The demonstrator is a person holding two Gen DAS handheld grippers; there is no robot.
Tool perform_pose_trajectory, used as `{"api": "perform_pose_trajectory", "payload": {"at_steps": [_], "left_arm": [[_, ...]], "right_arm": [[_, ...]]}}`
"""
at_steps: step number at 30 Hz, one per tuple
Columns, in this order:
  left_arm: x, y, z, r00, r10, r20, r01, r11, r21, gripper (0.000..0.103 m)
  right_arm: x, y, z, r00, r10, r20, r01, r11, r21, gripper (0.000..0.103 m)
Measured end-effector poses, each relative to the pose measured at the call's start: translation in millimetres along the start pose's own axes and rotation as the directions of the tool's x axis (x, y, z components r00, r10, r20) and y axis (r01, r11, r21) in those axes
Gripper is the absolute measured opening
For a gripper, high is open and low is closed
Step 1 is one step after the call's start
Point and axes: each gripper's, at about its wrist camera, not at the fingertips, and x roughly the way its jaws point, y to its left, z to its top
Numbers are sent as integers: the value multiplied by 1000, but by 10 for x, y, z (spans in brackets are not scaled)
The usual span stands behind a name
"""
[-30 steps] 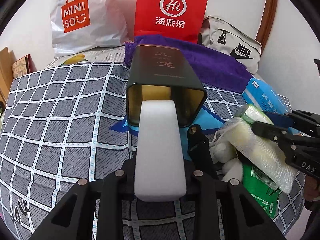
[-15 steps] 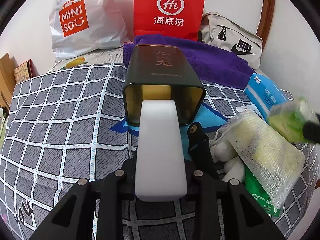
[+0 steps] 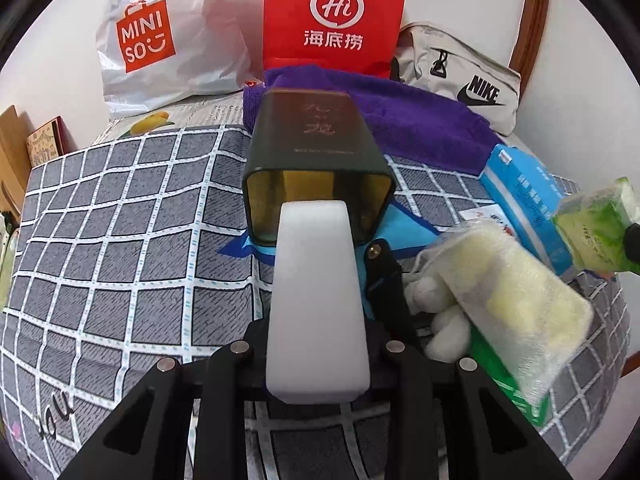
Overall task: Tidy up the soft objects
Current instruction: 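Grasp the small green tissue pack with the right tool while the left holds the white block, then carry both items onto the purple towel and open both tools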
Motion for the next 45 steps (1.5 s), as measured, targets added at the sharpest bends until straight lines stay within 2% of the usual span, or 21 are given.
{"api": "perform_pose_trajectory", "payload": {"at_steps": [7, 10, 20, 25, 33, 45], "left_arm": [[-270, -6, 29, 1000, 14, 17, -14, 1000, -15, 28], [-377, 32, 64, 1000, -5, 14, 6, 999, -43, 28], [-565, 47, 402, 998, 37, 48, -34, 998, -50, 28], [-535, 57, 578, 998, 46, 51, -43, 997, -59, 28], [-383, 38, 867, 999, 42, 34, -40, 998, -50, 28], [-165, 5, 1355, 999, 34, 33, -34, 999, -22, 28]], "right_arm": [[-93, -142, 91, 1000, -1, 16, 1, 1000, 22, 26], [-139, -157, 128, 1000, -2, 28, 2, 1000, 10, 26], [-129, -389, 366, 999, -11, 46, 8, 998, 68, 26], [-105, -547, 539, 998, 4, 60, -9, 996, 89, 26], [6, -774, 834, 996, -20, 82, 10, 993, 118, 26], [384, -1113, 1200, 995, -54, 84, 41, 988, 151, 26]]}}
